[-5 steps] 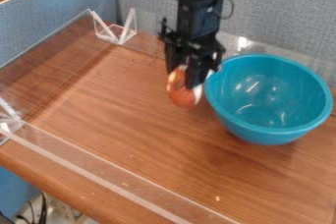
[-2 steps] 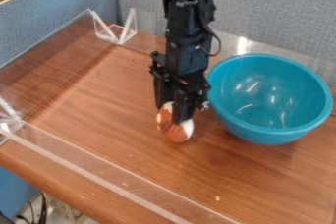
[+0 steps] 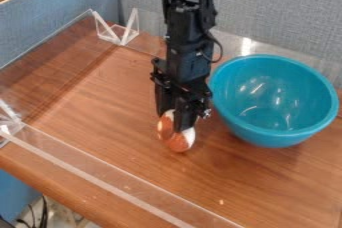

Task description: Remove the mushroom from inside the blue bowl and put it on the table

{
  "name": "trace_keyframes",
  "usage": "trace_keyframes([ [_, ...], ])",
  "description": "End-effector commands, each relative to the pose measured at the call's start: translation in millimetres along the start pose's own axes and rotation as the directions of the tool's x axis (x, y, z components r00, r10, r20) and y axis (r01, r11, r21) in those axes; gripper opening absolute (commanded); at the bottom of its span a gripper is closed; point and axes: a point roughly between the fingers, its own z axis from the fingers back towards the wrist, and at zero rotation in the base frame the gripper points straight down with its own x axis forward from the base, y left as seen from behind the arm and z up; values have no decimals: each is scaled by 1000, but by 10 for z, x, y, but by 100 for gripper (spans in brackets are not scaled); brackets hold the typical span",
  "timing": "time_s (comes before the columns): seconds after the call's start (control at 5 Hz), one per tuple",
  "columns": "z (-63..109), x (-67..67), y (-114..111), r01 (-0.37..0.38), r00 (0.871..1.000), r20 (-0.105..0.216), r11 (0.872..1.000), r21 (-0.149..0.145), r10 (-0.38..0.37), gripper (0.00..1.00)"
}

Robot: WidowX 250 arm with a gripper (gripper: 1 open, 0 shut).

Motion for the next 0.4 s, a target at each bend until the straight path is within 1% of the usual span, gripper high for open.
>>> trace_keyframes([
  [0.0, 221, -13, 42, 0, 997, 80, 1000, 26, -2, 0],
  [0.2, 205, -42, 43, 0, 997, 80, 1000, 20, -1, 0],
])
